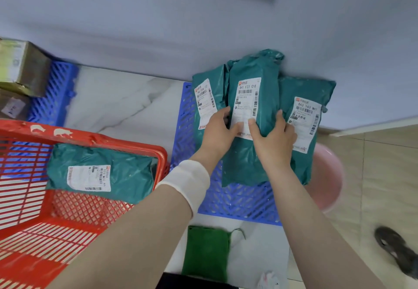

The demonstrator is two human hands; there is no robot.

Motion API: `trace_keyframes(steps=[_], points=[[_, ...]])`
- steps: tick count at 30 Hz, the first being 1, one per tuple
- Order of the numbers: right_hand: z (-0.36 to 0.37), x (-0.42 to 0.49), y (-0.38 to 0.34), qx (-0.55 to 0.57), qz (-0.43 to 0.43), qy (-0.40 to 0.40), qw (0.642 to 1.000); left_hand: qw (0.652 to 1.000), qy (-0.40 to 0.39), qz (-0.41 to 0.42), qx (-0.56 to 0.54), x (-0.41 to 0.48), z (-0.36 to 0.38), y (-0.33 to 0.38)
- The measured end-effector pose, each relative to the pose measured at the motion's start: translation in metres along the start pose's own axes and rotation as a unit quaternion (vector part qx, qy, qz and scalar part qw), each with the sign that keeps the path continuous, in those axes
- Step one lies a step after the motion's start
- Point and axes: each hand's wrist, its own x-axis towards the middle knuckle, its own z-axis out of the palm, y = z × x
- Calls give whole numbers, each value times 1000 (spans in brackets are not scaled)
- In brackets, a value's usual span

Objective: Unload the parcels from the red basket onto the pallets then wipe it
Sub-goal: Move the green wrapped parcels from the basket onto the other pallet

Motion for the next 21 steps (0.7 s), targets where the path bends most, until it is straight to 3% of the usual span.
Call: trace_keyframes(steps=[8,13,21], points=[[-23,-53,-4,3,-51,78,996,989,17,86,122,-54,-38,9],[-26,-98,-12,-35,-104,131,985,952,21,182,247,-94,-74,3],[16,-190,-67,-69,-161,158,972,900,-6,275,337,-136,-159,-30]])
